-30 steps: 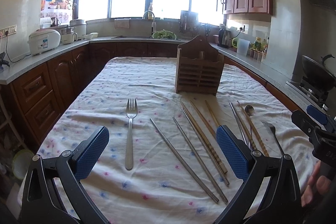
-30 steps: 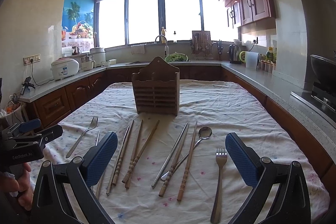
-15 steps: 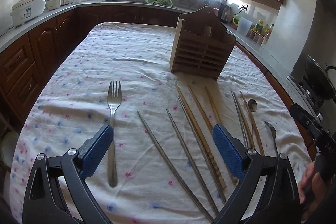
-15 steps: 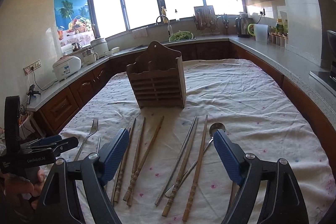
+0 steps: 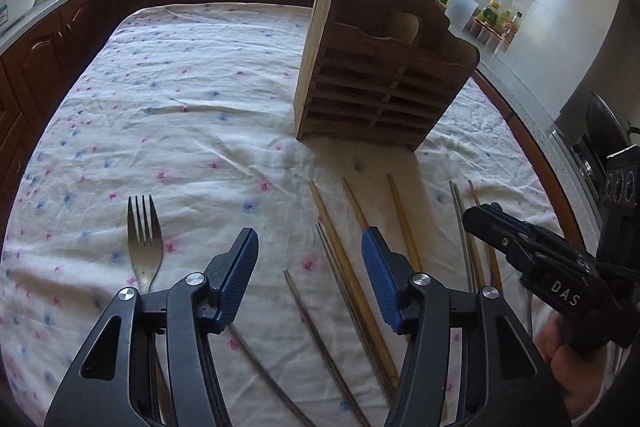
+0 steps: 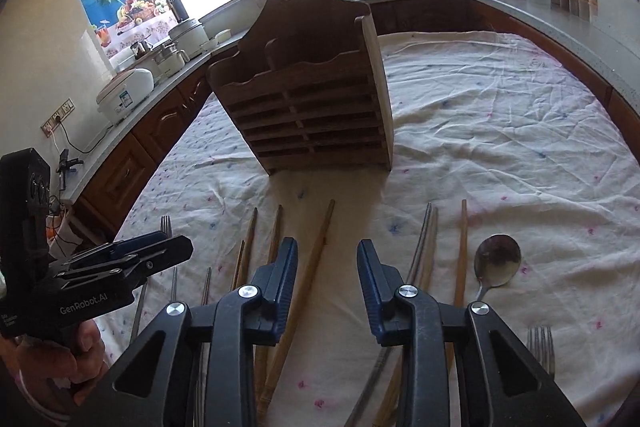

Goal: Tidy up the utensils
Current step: 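Grasp a wooden chopstick with the left gripper while the right gripper grasps another chopstick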

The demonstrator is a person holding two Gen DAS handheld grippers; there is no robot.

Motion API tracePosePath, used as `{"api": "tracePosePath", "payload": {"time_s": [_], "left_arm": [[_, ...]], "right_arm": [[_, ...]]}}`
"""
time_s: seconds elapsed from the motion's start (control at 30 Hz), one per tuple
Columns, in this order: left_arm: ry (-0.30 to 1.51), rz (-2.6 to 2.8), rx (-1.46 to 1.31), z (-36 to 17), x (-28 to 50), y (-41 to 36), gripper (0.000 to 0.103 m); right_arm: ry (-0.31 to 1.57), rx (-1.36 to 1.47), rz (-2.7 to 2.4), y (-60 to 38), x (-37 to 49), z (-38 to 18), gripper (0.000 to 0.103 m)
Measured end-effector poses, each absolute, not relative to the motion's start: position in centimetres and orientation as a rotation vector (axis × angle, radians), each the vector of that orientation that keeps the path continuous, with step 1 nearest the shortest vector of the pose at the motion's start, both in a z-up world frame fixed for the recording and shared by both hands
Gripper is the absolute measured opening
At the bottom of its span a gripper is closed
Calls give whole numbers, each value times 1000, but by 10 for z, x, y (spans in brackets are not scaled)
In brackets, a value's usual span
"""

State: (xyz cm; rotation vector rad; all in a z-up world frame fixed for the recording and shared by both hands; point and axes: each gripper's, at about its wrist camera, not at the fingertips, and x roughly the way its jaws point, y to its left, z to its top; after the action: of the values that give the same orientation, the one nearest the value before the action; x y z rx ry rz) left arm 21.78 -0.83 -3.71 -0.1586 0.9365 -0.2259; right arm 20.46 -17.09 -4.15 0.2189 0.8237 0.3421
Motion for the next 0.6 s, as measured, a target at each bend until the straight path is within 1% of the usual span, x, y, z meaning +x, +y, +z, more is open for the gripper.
{"api": "tracePosePath", "payload": {"time_s": [0.07,0.13,0.23,0.37,0.4,0.47,0.5,0.57,0.6], "left_arm": [[964,-234,-164,-43,231,-9,49],[993,-248,-174,-49,244,-10,43],[1031,-262,-189,-58,260,-10,37],[1056,-280,-170,-66,272,-18,36],[1064,-283,-161,-68,275,-21,35],[1073,-286,-129,-71,279,-26,32],[1065,-284,-98,-71,280,-30,31],[1064,-284,-53,-71,283,-34,28],[1062,-285,-36,-72,283,-35,25]], "right_arm": [[858,218,351,-165,221,-51,26],[898,214,352,-161,235,-61,21],[947,217,360,-157,253,-73,19],[967,180,368,-149,263,-78,18],[968,160,368,-147,264,-77,17],[972,120,369,-144,265,-76,9],[967,92,367,-144,264,-76,7],[974,80,380,-148,264,-75,5],[976,74,381,-151,263,-75,5]]}}
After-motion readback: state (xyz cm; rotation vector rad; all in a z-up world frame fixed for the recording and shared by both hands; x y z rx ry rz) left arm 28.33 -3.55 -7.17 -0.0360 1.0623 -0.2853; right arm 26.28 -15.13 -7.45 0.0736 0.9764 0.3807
